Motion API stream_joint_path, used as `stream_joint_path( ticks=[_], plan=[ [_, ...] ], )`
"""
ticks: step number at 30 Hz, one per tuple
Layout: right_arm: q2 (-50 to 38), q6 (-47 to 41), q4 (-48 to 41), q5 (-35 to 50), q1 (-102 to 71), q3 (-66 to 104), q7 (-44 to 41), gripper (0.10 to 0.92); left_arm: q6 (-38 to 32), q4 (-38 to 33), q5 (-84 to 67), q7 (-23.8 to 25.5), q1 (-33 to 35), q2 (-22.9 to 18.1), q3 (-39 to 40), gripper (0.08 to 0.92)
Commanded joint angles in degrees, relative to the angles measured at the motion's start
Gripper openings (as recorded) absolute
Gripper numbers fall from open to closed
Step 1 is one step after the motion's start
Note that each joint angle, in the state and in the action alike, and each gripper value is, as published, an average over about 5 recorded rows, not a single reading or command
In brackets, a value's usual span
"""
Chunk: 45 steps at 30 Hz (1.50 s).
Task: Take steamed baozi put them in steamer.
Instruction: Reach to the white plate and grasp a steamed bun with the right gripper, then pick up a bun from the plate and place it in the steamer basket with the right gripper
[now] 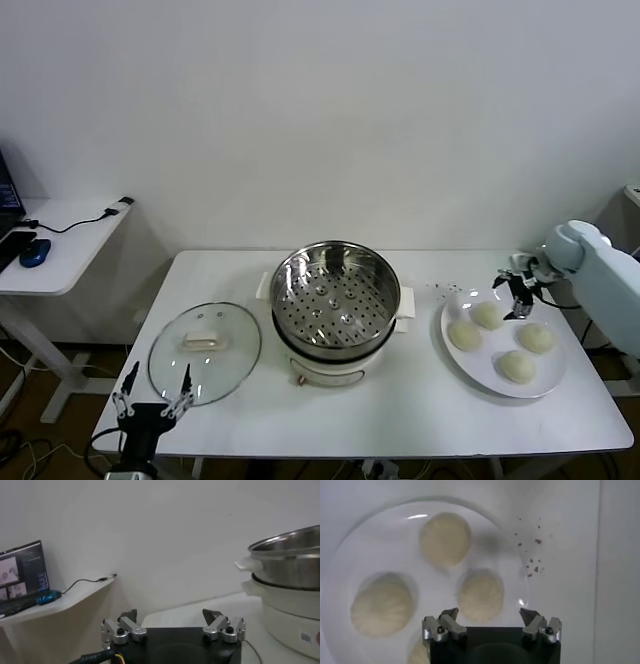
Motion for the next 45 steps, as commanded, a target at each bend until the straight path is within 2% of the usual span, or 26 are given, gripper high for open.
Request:
stream_joint_path(
  ticks=[1,16,21,33,42,45],
  plan=[
    [5.06,0.73,-7.55,-2.28,3.19,-3.40,-0.95,0.823,0.02,0.58,-0.03,-0.03,-0.06,0.05,-0.11,0.823],
    [7.55,2.06,-12.09,-6.43,1.22,0.78,-0.74,0.814,0.02,1.83,0.29,-0.05,-0.39,-0.15,0.13,0.823],
    [8.40,2.54,-13.60,-8.22,1.21,1.76,-0.74,0.737,0.01,1.89,0.31,-0.08,-0.44,-0.17,0.16,0.823],
    [10.07,3.73,-15.85,-10.28,1.47,5.24,-1.21,0.625,-0.08,2.13,0.39,-0.12,-0.43,-0.23,0.13,0.823],
    [8.83,4.15,-12.88,-9.42,1.32,5.26,-2.50,0.588,-0.34,2.09,0.26,-0.22,0.06,-0.25,0.01,0.823],
    [6.87,4.18,-9.36,-5.42,2.25,2.48,-3.64,0.586,-0.37,1.97,0.24,-0.20,0.29,-0.25,-0.02,0.823]
  ],
)
